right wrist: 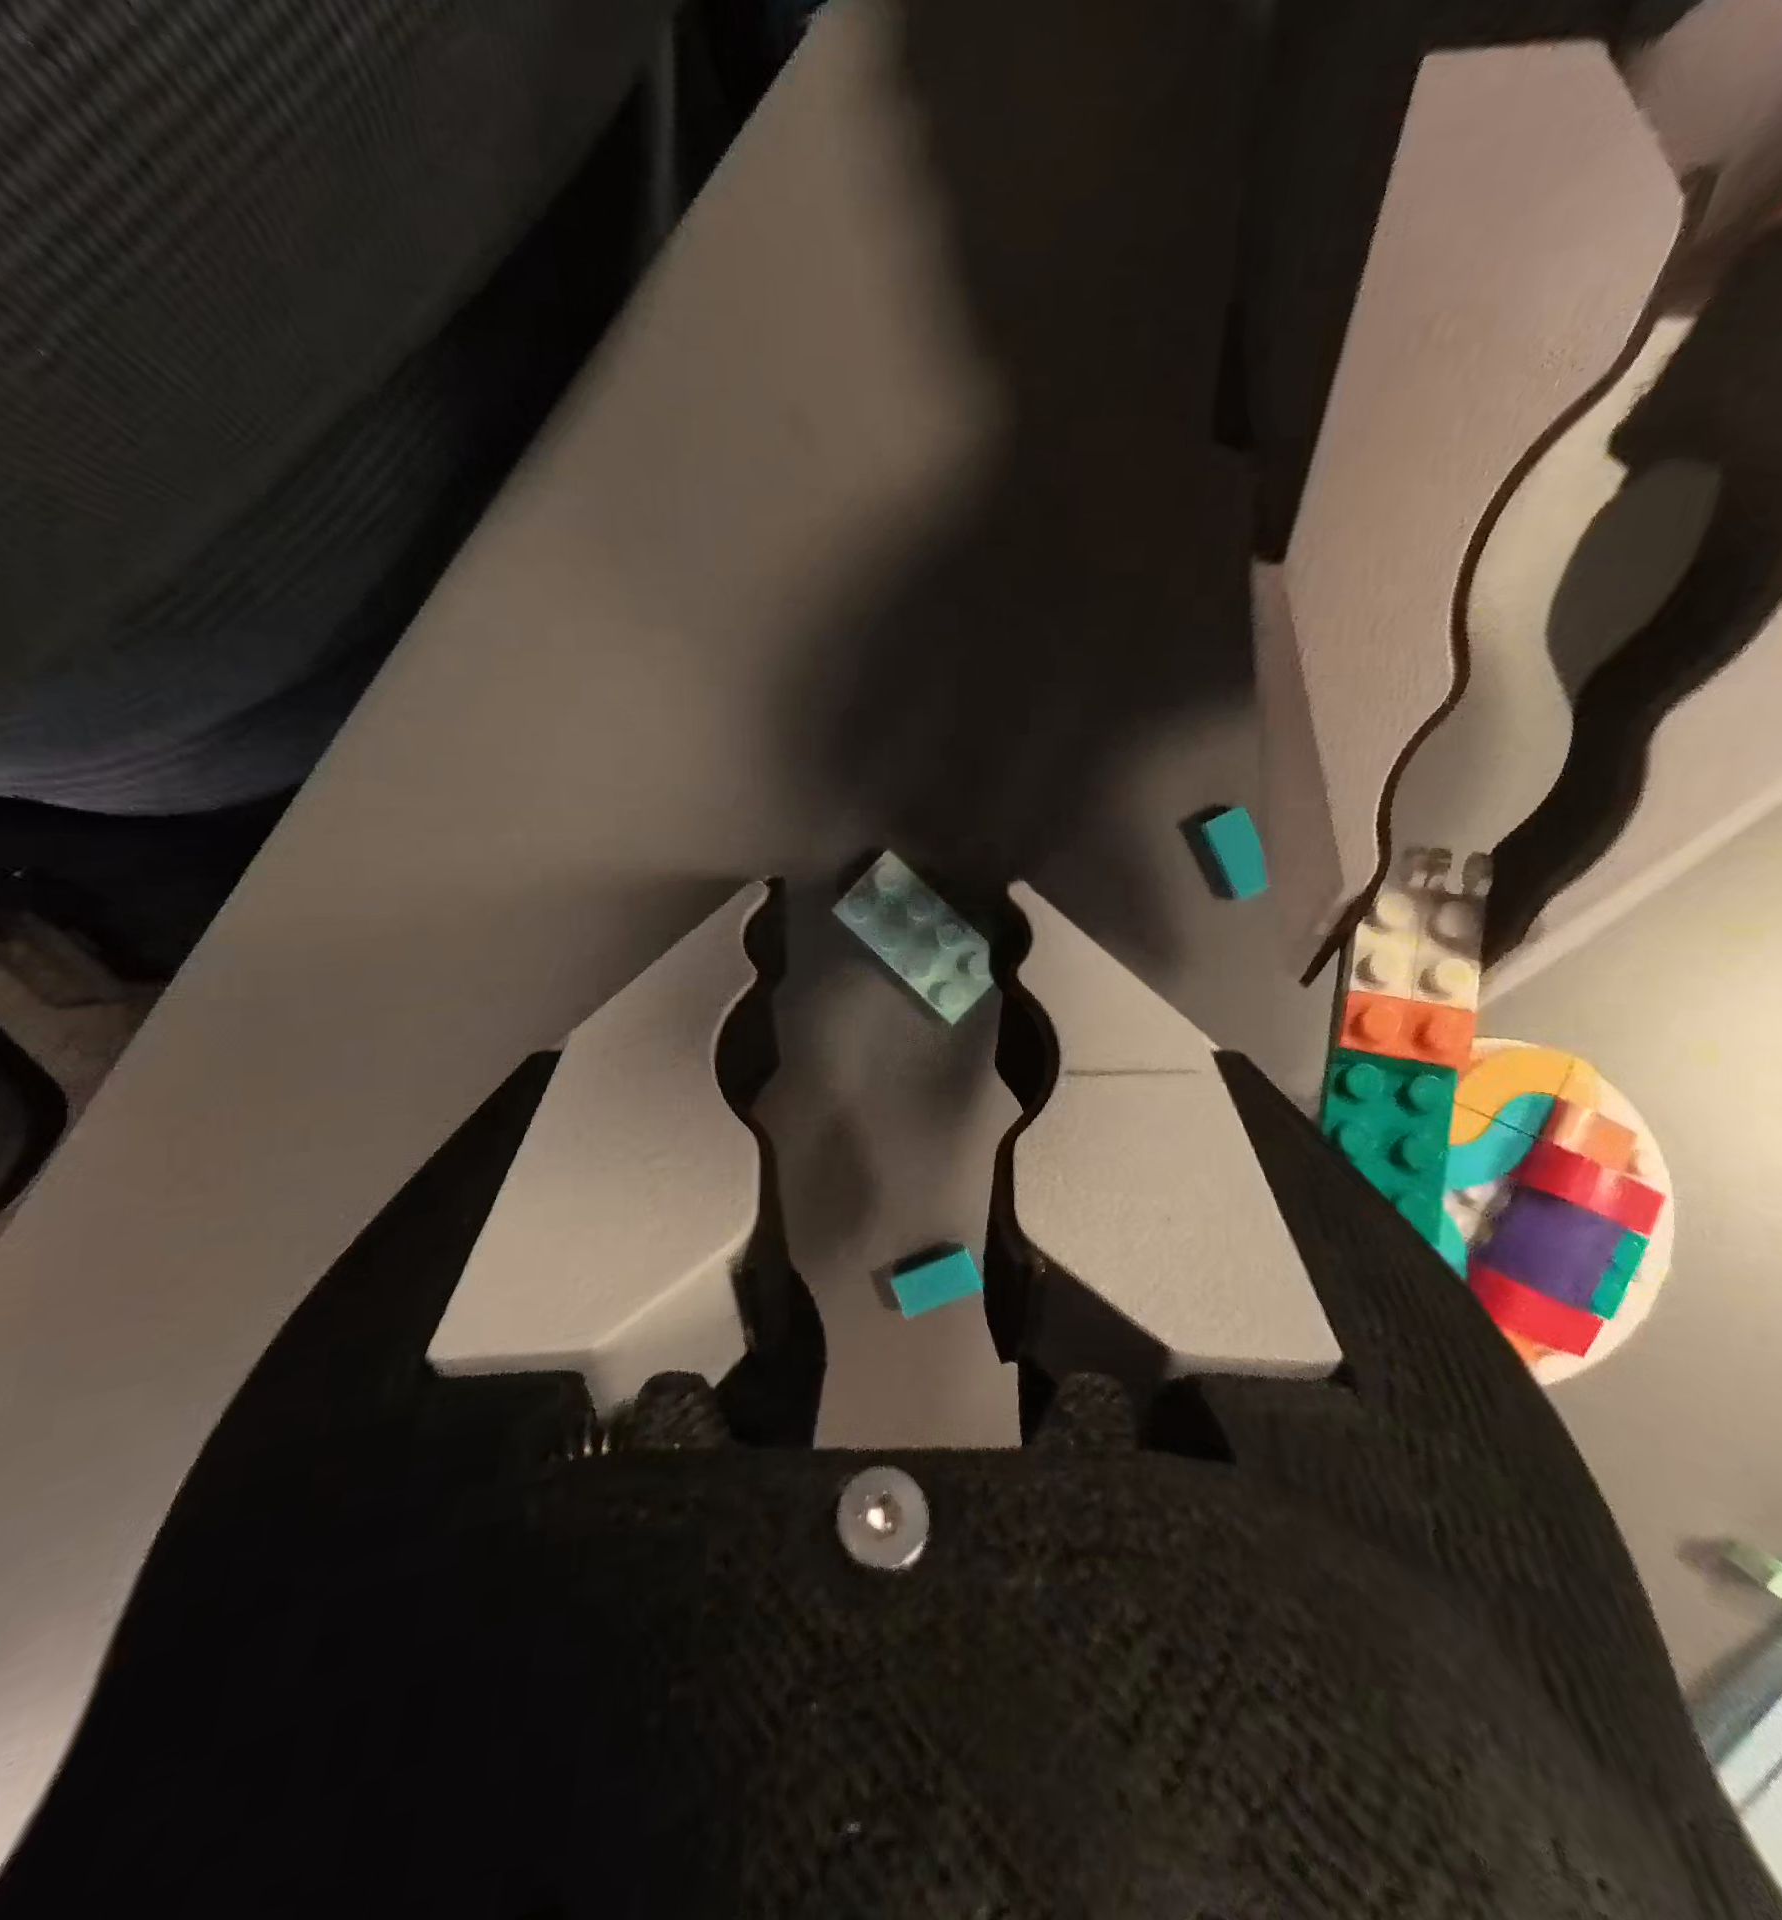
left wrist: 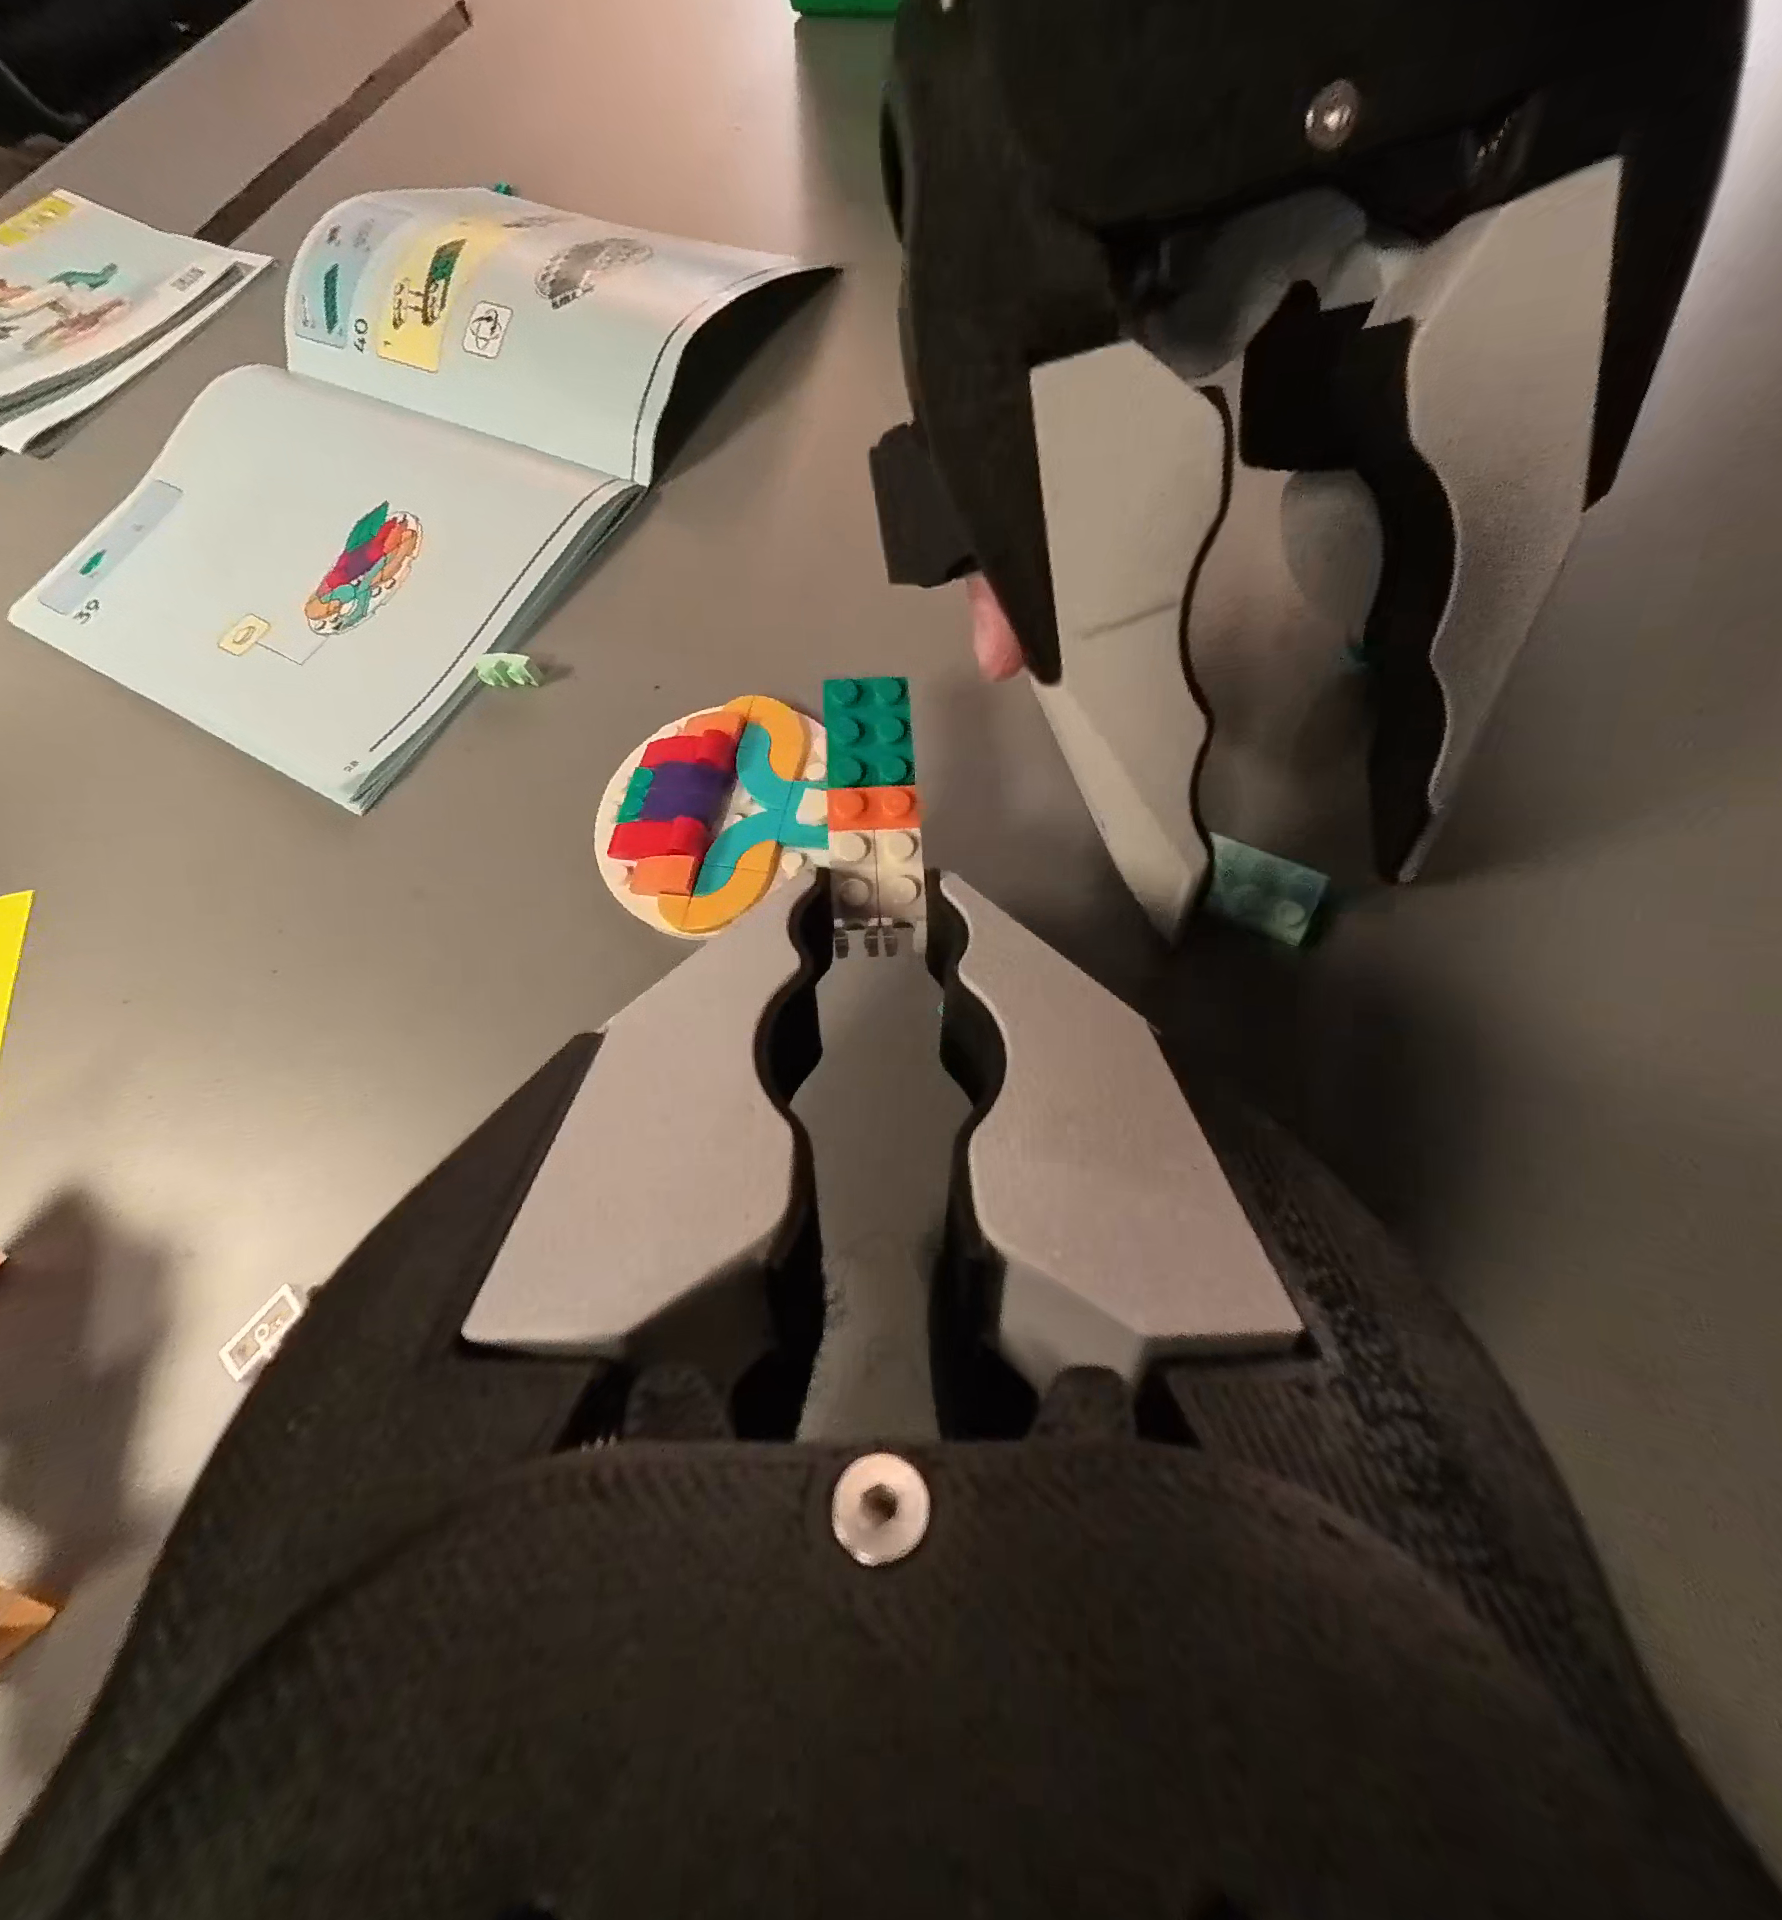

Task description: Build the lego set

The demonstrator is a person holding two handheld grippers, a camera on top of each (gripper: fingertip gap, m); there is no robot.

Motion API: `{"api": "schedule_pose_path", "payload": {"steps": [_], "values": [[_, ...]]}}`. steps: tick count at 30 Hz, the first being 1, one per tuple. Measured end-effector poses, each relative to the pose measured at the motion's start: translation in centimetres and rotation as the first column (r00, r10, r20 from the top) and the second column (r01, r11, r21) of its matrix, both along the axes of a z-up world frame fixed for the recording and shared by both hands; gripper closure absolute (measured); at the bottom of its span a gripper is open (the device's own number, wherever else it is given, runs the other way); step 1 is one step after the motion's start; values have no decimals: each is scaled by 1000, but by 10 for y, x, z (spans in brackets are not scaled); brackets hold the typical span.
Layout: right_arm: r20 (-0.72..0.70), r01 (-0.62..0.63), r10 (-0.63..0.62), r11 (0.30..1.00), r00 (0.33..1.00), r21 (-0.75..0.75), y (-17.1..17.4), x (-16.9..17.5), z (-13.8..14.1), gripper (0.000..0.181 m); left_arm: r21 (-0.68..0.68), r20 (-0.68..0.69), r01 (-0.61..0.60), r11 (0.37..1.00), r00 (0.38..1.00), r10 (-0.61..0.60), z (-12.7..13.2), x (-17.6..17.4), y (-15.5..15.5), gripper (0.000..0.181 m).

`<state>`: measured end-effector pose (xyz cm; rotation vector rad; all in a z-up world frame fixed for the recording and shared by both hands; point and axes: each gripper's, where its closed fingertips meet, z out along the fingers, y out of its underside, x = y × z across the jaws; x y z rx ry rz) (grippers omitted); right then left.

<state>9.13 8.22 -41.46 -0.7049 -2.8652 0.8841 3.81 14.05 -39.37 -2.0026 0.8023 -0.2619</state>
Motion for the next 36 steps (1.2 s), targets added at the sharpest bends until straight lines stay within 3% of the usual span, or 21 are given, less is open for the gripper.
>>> {"api": "schedule_pose_path", "payload": {"steps": [4, 11, 12, 17, 24, 27, 32, 36], "values": [[58, 11, -14, 998, 998, 59, 11, 6, 0, 162, -7, 3, -1, 1000, 1000, 1, -1, -1, 0, 166], [60, 126, -127, 992, 990, 31, 13, 12, 2, 171, -19, -4, 19, 1000, 1000, -20, -3, 4, -2, 166], [47, 147, -148, 989, 988, 23, 16, 11, 6, 181, -20, -2, 24, 1000, 1000, -24, -4, 5, -2, 166], [-38, 276, -277, 961, 960, -19, 34, 0, 42, 181, -38, 0, 38, 999, 999, -39, -7, 8, -4, 166], [-9, 429, -432, 891, 902, 149, 82, 25, 20, 160, -37, -3, 40, 999, 999, -40, -7, 9, -4, 166], [68, 549, -555, 831, 829, 86, 85, 36, 14, 153, -35, -5, 43, 998, 999, -43, -6, 9, -4, 166], [-16, 511, -513, 851, 858, 123, 83, 51, 9, 147, -37, -14, 52, 998, 999, -53, -7, 12, -5, 166], [-15, 401, -402, 908, 915, 119, 75, 50, 4, 150, -37, -26, 70, 997, 997, -71, -9, 16, -6, 166]]}}
